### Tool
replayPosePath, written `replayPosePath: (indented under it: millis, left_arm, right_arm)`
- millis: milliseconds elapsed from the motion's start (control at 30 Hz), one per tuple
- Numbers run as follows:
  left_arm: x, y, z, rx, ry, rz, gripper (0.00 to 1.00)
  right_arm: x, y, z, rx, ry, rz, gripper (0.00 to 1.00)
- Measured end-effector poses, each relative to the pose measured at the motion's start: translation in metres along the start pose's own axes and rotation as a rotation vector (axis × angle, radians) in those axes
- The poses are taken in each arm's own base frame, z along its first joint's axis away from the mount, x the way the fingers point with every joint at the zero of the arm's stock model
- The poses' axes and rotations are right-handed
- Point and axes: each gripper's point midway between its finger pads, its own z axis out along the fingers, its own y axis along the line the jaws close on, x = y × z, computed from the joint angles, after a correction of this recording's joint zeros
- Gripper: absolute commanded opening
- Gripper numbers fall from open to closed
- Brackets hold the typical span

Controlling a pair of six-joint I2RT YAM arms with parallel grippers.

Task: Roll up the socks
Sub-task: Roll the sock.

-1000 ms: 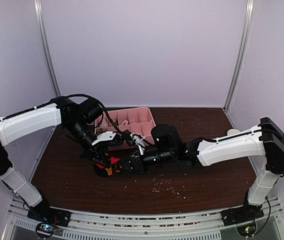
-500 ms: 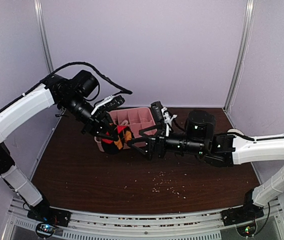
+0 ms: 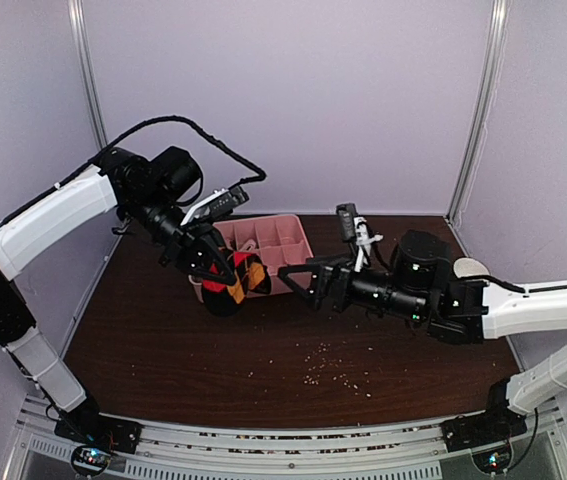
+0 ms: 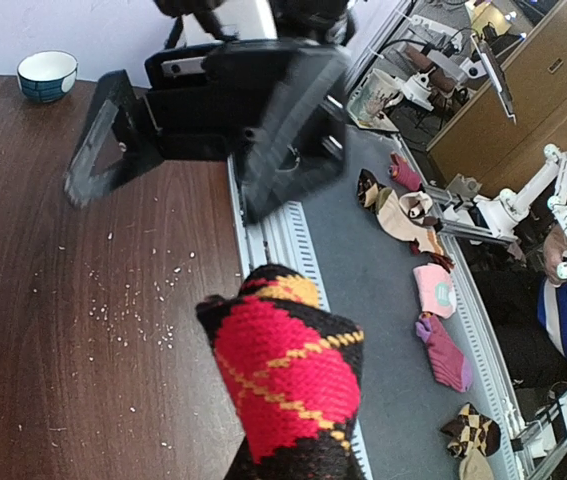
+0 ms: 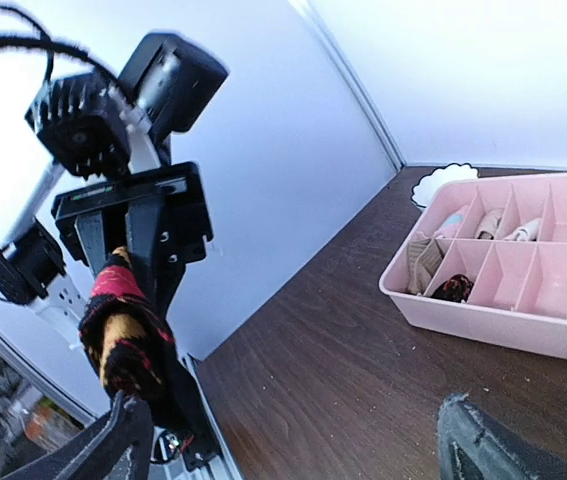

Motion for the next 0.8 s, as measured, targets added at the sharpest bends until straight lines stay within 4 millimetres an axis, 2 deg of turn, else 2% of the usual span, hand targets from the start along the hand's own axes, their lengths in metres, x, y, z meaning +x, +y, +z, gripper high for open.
replayPosePath:
  millis: [67, 100, 167, 200, 267, 367, 400, 533, 633, 667, 733, 800]
  left_arm:
    - [0.000, -0.002, -0.001, 0.002, -0.006, -0.004, 0.00]
    - [-0.001, -0.003, -0.002, 0.002, -0.011, -0.007, 0.00]
    - [0.001, -0.004, -0.005, -0.002, -0.018, -0.017, 0.00]
    - [0.002, -0.005, -0.006, -0.004, -0.020, -0.026, 0.00]
    - [0.003, -0.004, -0.006, -0.006, -0.022, -0.039, 0.00]
    - [0.002, -0.003, -0.006, -0.008, -0.027, -0.040, 0.00]
    - [0.001, -0.003, -0.006, -0.008, -0.028, -0.040, 0.00]
    - [0.001, -0.003, -0.006, -0.007, -0.031, -0.044, 0.00]
    - [0.001, -0.003, -0.006, -0.007, -0.030, -0.045, 0.00]
    - [0.001, -0.003, -0.006, -0.006, -0.030, -0.045, 0.00]
    - [0.001, -0.004, -0.006, -0.005, -0.030, -0.043, 0.00]
    - [0.002, -0.004, -0.006, -0.004, -0.029, -0.039, 0.00]
  right_arm:
    - [0.004, -0.021, -0.021, 0.013, -0.044, 0.084, 1.00]
    - [0.008, -0.030, -0.027, 0.021, -0.050, 0.111, 0.96]
    - [0.016, -0.044, -0.031, 0.065, -0.033, 0.116, 0.92]
    - [0.020, -0.042, -0.030, 0.074, -0.014, 0.097, 0.92]
    - [0.023, -0.019, -0.026, 0.053, 0.023, 0.043, 0.93]
    - [0.005, 0.031, -0.015, -0.061, 0.018, -0.023, 0.98]
    - [-0.001, 0.043, -0.011, -0.090, 0.014, -0.036, 0.98]
    - [-0.013, 0.067, 0.018, -0.144, 0.022, -0.085, 0.92]
    - [-0.003, 0.068, 0.036, -0.139, 0.059, -0.109, 0.82]
    - [0.002, 0.066, 0.041, -0.131, 0.075, -0.113, 0.76]
    - [0.014, 0.060, 0.048, -0.113, 0.110, -0.120, 0.57]
    - [0.017, 0.058, 0.049, -0.111, 0.120, -0.123, 0.34]
